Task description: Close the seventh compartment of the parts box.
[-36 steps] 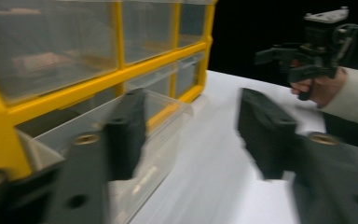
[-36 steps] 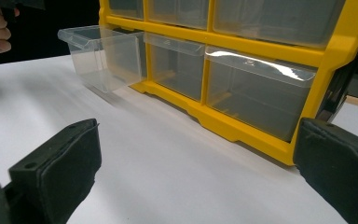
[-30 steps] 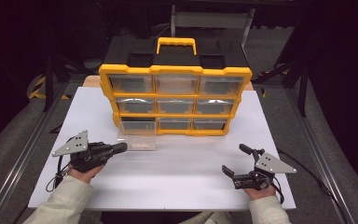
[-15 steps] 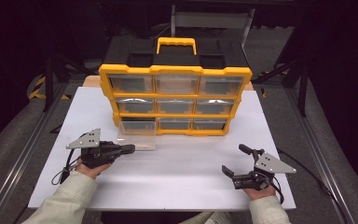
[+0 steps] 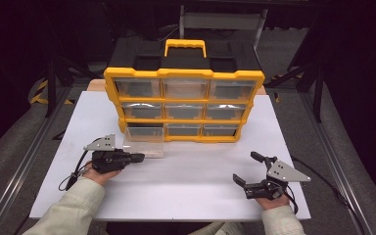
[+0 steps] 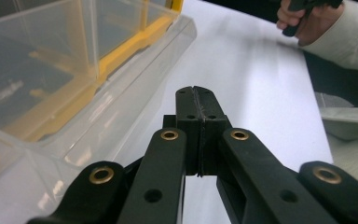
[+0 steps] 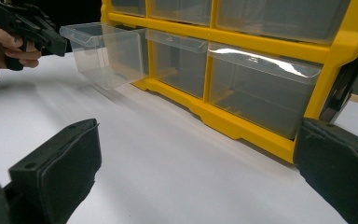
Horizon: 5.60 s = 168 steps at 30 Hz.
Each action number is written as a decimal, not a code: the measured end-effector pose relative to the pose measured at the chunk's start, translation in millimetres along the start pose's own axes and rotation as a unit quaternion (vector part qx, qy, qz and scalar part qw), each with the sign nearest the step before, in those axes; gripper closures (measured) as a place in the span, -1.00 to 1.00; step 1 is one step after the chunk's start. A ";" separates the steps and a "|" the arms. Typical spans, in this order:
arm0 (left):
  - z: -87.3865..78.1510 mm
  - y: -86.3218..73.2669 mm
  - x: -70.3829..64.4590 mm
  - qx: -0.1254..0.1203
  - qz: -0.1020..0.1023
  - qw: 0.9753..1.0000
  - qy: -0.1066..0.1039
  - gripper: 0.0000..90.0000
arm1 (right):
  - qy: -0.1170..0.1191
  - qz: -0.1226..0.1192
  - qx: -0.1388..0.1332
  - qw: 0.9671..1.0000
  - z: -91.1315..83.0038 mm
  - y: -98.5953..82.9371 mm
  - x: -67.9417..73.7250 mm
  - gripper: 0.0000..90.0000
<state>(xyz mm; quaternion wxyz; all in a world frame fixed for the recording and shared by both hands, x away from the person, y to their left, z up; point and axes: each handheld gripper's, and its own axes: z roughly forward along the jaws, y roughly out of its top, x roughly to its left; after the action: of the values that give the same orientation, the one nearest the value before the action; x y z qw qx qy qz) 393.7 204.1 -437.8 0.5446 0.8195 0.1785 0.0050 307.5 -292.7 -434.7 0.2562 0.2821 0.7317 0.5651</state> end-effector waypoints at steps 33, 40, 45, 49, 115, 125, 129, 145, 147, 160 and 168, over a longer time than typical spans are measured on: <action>15.1 15.4 38.7 -0.014 -0.015 0.998 0.058 0.99 | 0.010 -0.003 0.009 1.000 1.2 -2.7 1.0 -0.96; 18.3 19.0 45.7 -0.011 -0.013 0.997 0.071 0.99 | 0.010 -0.002 0.012 1.000 2.0 -4.0 0.4 -0.96; 21.2 20.7 48.7 -0.012 -0.021 0.997 0.080 0.99 | 0.012 -0.003 0.014 1.000 3.2 -4.6 0.2 -0.96; 23.4 22.0 50.6 -0.010 -0.022 0.995 0.094 0.99 | 0.012 -0.002 0.015 1.000 2.8 -4.5 0.0 -0.96; -17.0 33.2 1.0 -0.041 -0.025 0.992 0.113 -0.80 | 0.012 -0.007 0.016 1.000 6.6 0.2 -1.2 -0.96; -45.5 22.2 -16.9 -0.065 -0.024 0.991 0.114 -0.90 | 0.009 -0.007 0.020 1.000 6.8 0.9 -2.5 -0.96; -54.1 17.6 -22.8 -0.080 -0.022 0.989 0.121 -0.93 | 0.008 -0.007 0.021 1.000 6.7 1.2 -2.9 -0.96; -77.6 -17.7 -34.7 -0.128 -0.018 0.981 0.142 -0.99 | 0.004 -0.006 0.022 1.000 4.3 1.3 -3.4 -0.97; -79.2 -21.7 -35.2 -0.130 -0.021 0.981 0.145 -0.99 | 0.006 -0.006 0.021 1.000 4.2 1.1 -3.5 -0.97; -87.2 -40.6 -40.4 -0.128 -0.017 0.978 0.162 -0.99 | 0.003 -0.007 0.021 1.000 3.2 -0.1 -3.7 -0.97; -87.9 -59.3 -38.8 -0.131 -0.038 0.974 0.178 -0.99 | 0.001 -0.007 0.020 1.000 3.2 -2.6 -4.4 -0.98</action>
<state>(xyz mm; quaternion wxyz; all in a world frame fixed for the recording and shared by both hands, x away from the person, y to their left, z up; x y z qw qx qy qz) 322.5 291.2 -447.7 0.6062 0.7197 0.3017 0.1537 312.5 -294.2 -437.7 0.2536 0.2821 0.7451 0.5486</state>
